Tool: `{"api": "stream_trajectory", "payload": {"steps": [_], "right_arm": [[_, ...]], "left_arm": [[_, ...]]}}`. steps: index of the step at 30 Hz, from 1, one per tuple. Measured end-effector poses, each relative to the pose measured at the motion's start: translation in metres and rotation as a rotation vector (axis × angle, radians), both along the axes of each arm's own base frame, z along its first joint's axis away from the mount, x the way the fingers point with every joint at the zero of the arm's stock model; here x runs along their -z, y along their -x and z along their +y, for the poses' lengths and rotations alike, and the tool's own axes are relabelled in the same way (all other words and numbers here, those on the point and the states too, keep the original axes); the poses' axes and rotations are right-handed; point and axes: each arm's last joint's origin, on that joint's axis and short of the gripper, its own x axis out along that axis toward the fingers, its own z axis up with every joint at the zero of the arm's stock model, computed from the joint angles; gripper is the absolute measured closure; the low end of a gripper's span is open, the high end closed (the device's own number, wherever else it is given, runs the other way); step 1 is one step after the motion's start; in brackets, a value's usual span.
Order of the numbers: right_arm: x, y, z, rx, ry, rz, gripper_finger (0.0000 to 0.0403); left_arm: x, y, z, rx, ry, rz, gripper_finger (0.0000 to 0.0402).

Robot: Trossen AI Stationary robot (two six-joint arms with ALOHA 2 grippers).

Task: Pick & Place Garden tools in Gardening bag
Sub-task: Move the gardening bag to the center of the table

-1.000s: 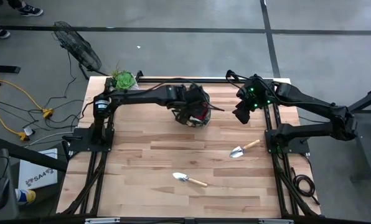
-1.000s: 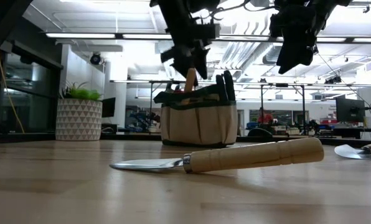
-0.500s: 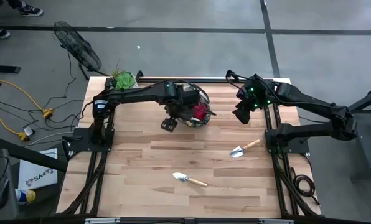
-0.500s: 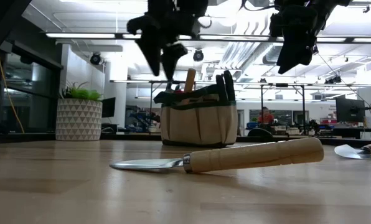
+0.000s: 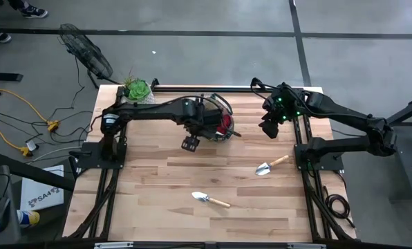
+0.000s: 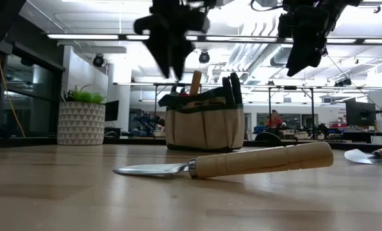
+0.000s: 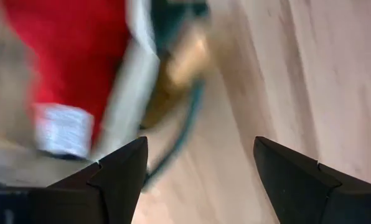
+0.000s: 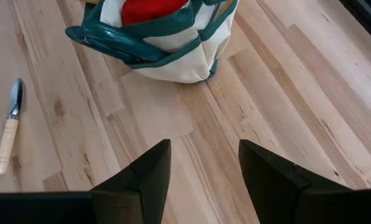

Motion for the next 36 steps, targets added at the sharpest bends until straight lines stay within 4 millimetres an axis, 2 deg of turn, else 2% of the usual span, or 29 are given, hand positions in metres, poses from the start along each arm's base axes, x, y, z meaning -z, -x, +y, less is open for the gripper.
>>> {"api": "stream_trajectory", "payload": {"steps": [9,15,23,29,32,36], "right_arm": [[0.000,0.000,0.000,-0.018,0.009,0.003,0.0222],[0.000,0.000,0.000,-0.021,0.009,0.003,0.0222],[0.000,0.000,0.001,-0.038,-0.006,-0.001,0.0222],[0.001,0.001,0.002,-0.052,-0.003,0.011,0.0222],[0.001,0.001,0.001,-0.053,-0.002,0.012,0.0222],[0.001,0.001,0.001,-0.053,-0.002,0.012,0.0222]], "left_arm": [[-0.005,-0.026,-0.029,0.047,-0.112,-0.232,0.0117],[-0.008,-0.039,-0.033,-0.024,-0.158,-0.366,0.0117],[0.020,-0.055,-0.032,-0.093,-0.118,-0.339,0.0117],[0.033,-0.059,-0.032,-0.158,-0.096,-0.320,0.0119],[0.032,-0.060,-0.032,-0.183,-0.095,-0.339,0.0136],[0.032,-0.059,-0.031,-0.211,-0.114,-0.337,0.0182]]}}
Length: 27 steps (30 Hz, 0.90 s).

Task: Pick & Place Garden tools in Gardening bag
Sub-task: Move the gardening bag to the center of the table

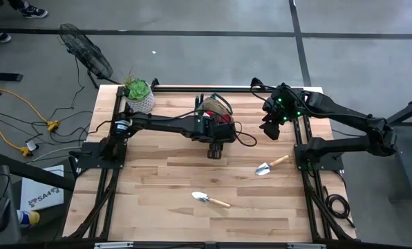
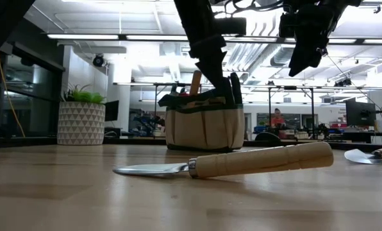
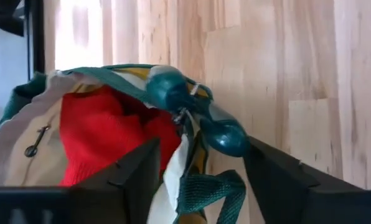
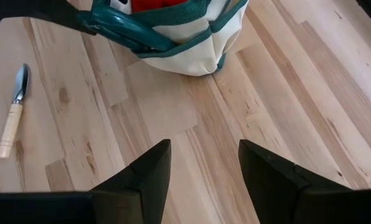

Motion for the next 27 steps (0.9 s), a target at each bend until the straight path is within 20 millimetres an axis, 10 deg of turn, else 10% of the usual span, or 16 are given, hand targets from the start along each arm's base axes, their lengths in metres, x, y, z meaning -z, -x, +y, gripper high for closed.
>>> {"api": "stream_trajectory", "payload": {"steps": [8,20,27], "right_arm": [[0.000,0.000,0.000,-0.003,0.002,0.000,0.0222],[0.000,0.000,0.000,-0.002,-0.002,-0.001,0.0222],[0.000,0.000,0.000,-0.001,-0.005,0.005,0.0222]], "left_arm": [[0.008,0.001,0.000,-0.007,-0.002,0.008,0.0273],[0.017,-0.004,0.001,0.000,-0.027,-0.042,0.0296],[0.017,-0.004,-0.001,0.028,0.020,-0.044,0.0391]]}}
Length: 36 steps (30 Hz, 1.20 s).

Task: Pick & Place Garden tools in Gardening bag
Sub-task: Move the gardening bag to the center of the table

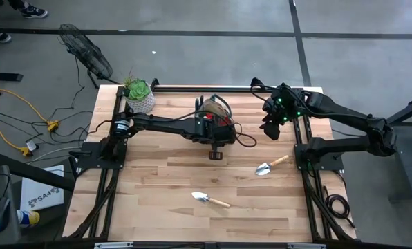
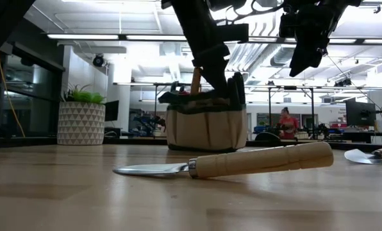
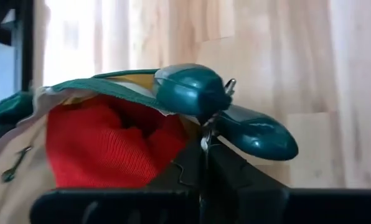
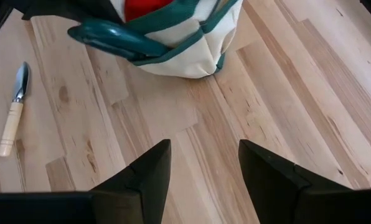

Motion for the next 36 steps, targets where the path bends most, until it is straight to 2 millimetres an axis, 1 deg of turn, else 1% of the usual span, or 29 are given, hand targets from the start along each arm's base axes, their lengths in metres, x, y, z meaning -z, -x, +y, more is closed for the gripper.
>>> {"api": "stream_trajectory", "payload": {"steps": [6,10,14,20,23,30,36], "right_arm": [[0.000,0.000,0.000,0.000,-0.001,0.000,0.0222],[0.000,0.000,0.000,0.000,-0.001,0.000,0.0222],[0.000,0.000,0.000,-0.001,-0.001,0.000,0.0222],[0.000,0.000,0.000,-0.004,-0.008,-0.006,0.0222],[0.000,-0.001,0.001,-0.015,-0.023,-0.018,0.0222],[-0.003,-0.004,0.000,-0.024,-0.017,-0.058,0.0222],[-0.003,-0.005,-0.001,-0.024,-0.009,-0.072,0.0222]], "left_arm": [[0.002,0.002,-0.003,0.046,0.074,0.027,0.0398],[-0.001,0.011,-0.005,0.068,0.115,0.099,0.0399],[-0.008,0.024,-0.008,0.089,0.152,0.164,0.0400],[-0.028,0.038,-0.014,0.105,0.159,0.169,0.0401],[-0.034,0.047,-0.020,0.105,0.175,0.203,0.0401],[-0.032,0.065,-0.028,0.031,0.170,0.355,0.0401],[-0.033,0.073,-0.037,0.002,0.136,0.407,0.0402]]}}
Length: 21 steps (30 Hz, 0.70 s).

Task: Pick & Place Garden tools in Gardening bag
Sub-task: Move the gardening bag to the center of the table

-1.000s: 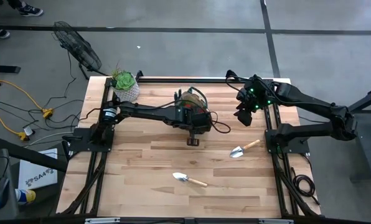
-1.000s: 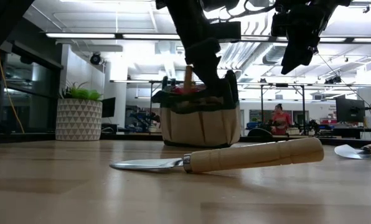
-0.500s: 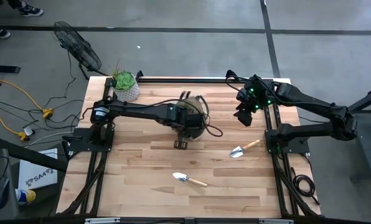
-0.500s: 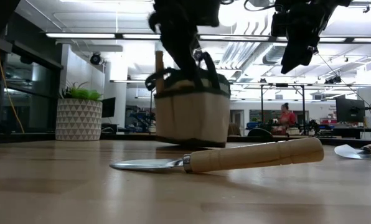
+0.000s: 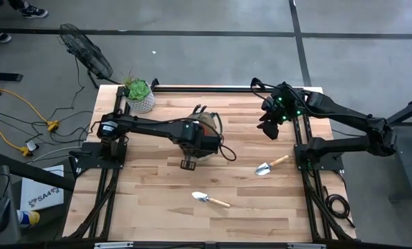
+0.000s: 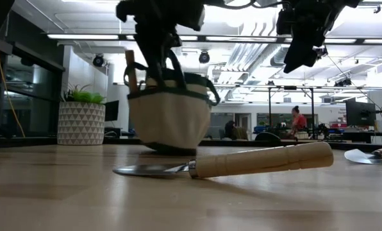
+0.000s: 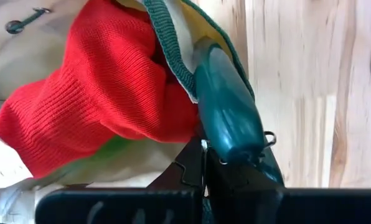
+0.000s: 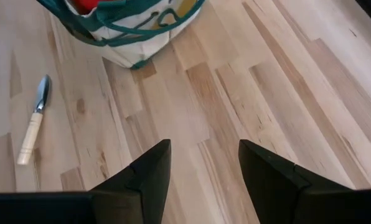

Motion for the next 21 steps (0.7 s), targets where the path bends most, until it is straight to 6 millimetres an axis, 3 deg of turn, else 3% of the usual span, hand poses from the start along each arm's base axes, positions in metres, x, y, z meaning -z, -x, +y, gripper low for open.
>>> {"api": "stream_trajectory", "payload": {"steps": [7,21], "right_arm": [[0.002,-0.005,-0.002,-0.001,0.002,-0.005,0.0222],[0.025,-0.031,-0.015,-0.076,-0.063,0.042,0.0222]], "left_arm": [[0.000,0.012,-0.017,0.034,-0.012,0.092,0.0401],[-0.001,0.019,-0.062,0.103,-0.005,0.067,0.0401]]}}
